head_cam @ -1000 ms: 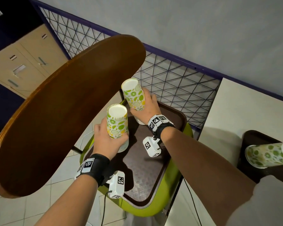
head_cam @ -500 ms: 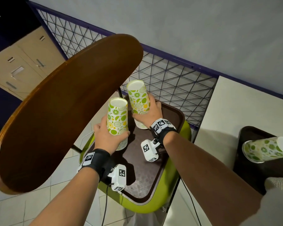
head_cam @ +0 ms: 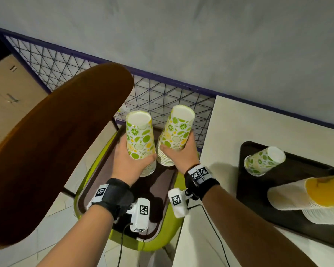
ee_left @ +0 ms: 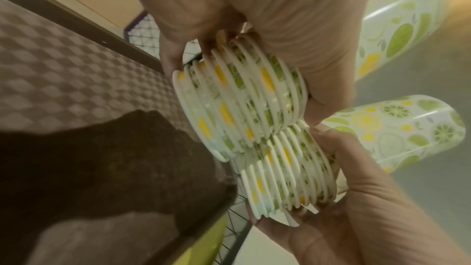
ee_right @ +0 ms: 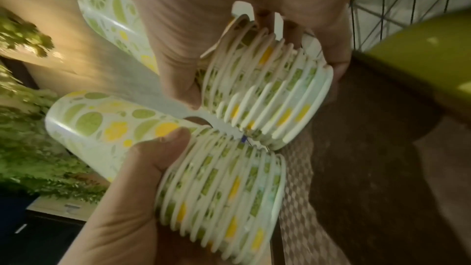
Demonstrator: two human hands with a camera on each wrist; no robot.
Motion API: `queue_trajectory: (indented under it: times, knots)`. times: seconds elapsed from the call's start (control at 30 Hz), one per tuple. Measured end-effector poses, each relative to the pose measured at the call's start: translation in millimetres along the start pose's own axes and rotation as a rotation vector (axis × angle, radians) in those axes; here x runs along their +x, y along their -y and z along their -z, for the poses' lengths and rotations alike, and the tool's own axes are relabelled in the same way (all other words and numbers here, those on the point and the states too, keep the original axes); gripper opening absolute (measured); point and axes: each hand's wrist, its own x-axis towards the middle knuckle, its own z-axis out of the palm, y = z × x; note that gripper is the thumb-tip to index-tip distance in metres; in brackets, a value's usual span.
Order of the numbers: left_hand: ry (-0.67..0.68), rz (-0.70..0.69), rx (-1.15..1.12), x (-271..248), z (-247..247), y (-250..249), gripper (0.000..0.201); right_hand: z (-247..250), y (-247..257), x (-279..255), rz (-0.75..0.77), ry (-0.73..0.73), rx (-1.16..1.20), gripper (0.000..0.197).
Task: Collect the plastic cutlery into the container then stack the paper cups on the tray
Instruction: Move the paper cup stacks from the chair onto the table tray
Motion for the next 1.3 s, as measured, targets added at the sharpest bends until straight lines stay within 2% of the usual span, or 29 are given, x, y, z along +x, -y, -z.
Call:
queue_trajectory:
  times: [0.27,0.57,0.67,0.87,1.0,1.13,1.23,1.3]
  knots:
    - [0.194,-0.103,-0.034,-25.8,-66.5,-83.3,0.091,132.6,21.1,-31.0,0.05,-0.192,0.117,0.08]
    - [0.34,-0.181,-0.058,-55.9,-139.4,-154.5,0.087,257.3,18.1,-27.8,0.063,-0.553,0.069,0.101]
    - [0.366,-0.185,-0.09,-65.3,-155.4,-166.9,0.08,275.5,10.8,-24.7,0.046,-0.637,0.034,0.099]
    - [0.398,-0.173,-0.121,-78.7,-178.7,-177.2,0.081,283.8,-11.2,-7.1,-0.038,-0.72,0.041,0.103]
    - [0.411,-0.184,-0.152,-84.5,-186.1,-183.5,0.075,281.3,-31.1,7.7,-0.106,-0.655,0.011,0.104]
    - [0.431,-0.194,-0.166,-84.8,-189.9,-187.5,0.075,273.8,-51.1,4.3,-0.222,-0.55,-0.03,0.114]
    - [0.44,-0.198,-0.172,-82.0,-191.0,-186.9,0.074,266.2,-51.0,-15.7,-0.176,-0.533,-0.061,0.118]
    - [0.443,-0.198,-0.175,-78.6,-191.0,-186.0,0.074,260.5,-43.4,-35.9,-0.053,-0.578,-0.113,0.108]
